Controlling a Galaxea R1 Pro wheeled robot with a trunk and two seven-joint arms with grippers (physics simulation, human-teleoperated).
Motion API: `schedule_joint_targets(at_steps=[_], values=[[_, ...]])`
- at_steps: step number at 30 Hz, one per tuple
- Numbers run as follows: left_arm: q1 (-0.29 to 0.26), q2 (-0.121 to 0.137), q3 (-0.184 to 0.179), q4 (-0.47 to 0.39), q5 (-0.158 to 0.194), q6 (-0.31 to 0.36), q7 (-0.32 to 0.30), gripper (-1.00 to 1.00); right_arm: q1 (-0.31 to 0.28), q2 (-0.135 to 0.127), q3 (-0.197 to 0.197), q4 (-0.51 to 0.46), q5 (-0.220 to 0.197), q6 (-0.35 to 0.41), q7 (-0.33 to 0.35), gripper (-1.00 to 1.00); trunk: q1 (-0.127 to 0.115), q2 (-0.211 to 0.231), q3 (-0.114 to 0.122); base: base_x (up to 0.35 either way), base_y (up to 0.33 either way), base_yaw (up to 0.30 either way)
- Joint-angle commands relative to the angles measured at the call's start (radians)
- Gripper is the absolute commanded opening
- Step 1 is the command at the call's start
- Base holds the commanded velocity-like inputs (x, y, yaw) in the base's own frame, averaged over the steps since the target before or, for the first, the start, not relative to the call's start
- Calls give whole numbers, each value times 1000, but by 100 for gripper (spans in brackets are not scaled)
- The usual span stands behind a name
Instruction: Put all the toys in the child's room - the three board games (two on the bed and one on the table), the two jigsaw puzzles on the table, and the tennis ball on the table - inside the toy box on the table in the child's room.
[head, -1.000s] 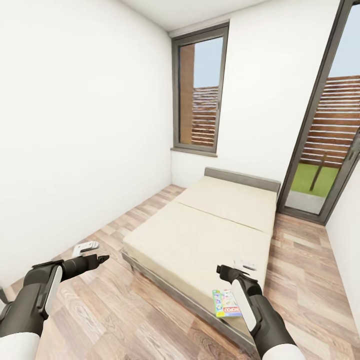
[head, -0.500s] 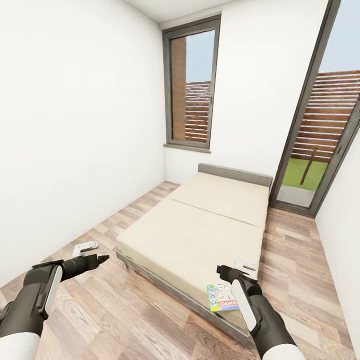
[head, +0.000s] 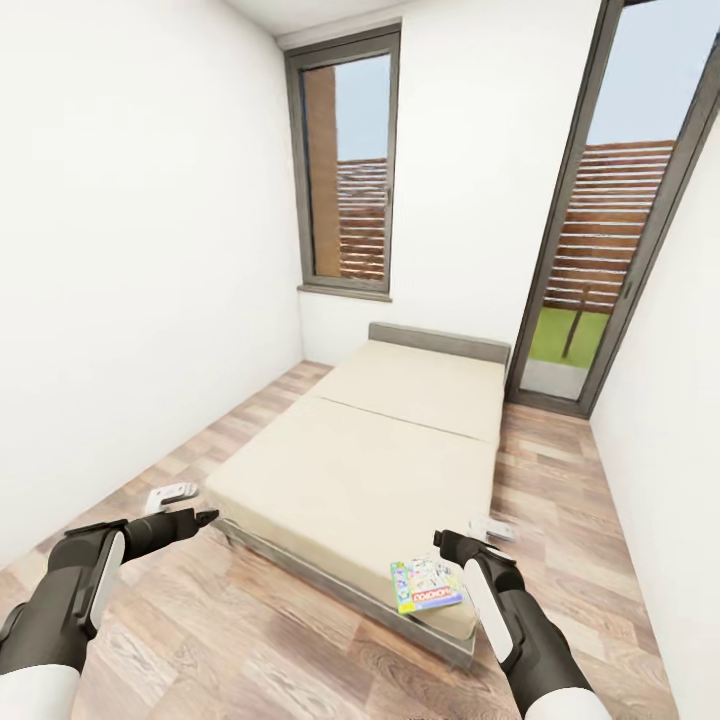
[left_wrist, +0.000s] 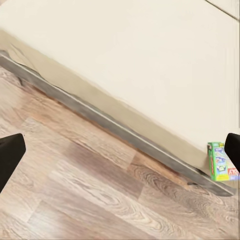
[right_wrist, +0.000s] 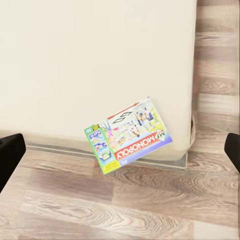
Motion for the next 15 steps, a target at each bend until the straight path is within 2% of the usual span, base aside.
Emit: schedule_joint_targets(at_steps=[1,15], values=[[-1,0,2,-1,-5,5,-7,100,-1,0,0,-1,-10,2,-8,100,1,-2,-2,0,0,-266],[-1,0,0,-1,-5,5,-7,100,-1,0,-1,-1,-10,1,-7,100,1,-2,3,0,0,-274]])
